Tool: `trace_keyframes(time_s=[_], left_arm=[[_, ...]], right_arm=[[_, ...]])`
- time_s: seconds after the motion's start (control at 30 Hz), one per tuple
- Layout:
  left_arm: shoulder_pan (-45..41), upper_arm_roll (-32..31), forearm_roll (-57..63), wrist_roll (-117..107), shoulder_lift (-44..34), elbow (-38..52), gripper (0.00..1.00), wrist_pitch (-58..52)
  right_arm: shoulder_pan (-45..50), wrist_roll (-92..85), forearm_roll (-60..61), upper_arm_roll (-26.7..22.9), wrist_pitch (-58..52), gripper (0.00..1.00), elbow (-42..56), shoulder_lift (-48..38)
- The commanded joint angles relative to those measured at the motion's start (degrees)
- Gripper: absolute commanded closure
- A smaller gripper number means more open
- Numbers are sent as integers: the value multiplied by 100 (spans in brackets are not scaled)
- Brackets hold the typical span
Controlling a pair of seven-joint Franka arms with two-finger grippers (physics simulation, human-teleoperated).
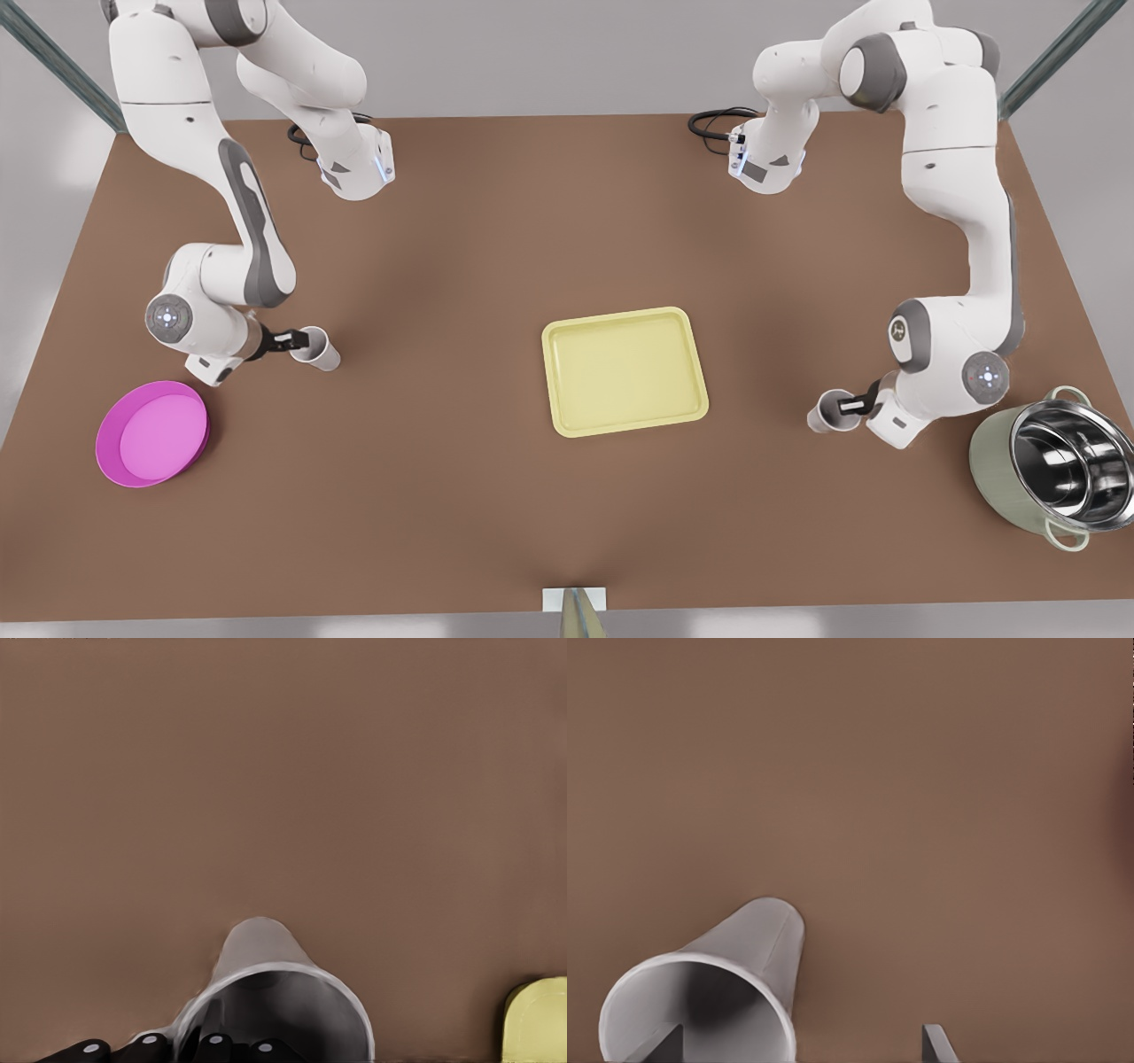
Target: Use both arms to respectively pick up the white IKEA cups from the middle-left and middle-right positions, then place the white IKEA cups onto the middle-middle tray, ensuring that the cups remain upright and do not tip over
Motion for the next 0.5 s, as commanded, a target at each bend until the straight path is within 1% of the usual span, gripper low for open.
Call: trace_keyframes(time_s=[0.0,0.07,0.1,0.13,0.17,0.23,0.33,0.37,0.4,0.43,0.47], left_arm=[[-288,-376,-224,-1447,0,105,79,-135],[-314,-931,-312,-1597,-17,114,79,-152],[-402,-1046,-268,-2142,0,122,79,-144],[-735,-1054,-259,-2519,18,131,79,-91],[-815,-1054,-180,-3012,123,140,79,67],[-824,-1186,-153,-3171,229,87,79,427],[-982,-1274,-13,-3179,378,61,79,551],[-991,-1283,-4,-3188,378,-115,79,717],[-973,-1371,-4,-3188,369,-211,79,797],[-982,-1380,-4,-3206,369,-238,79,797],[-982,-1388,-4,-3267,378,-238,79,805]], right_arm=[[-50,-59,6,0,389,0,-10,55],[-59,-59,14,0,433,0,-10,231],[-59,-59,14,0,468,0,-18,266],[-59,-59,14,0,477,0,-18,310],[-59,-59,14,0,486,0,-18,380],[-59,-59,14,0,538,0,-18,468],[-59,-59,14,0,565,0,-18,521],[-59,-59,6,0,565,9,-18,521],[-50,-59,6,0,565,26,-18,521],[-41,-68,6,0,556,38,-18,521],[-33,-68,6,0,556,48,-18,521]])
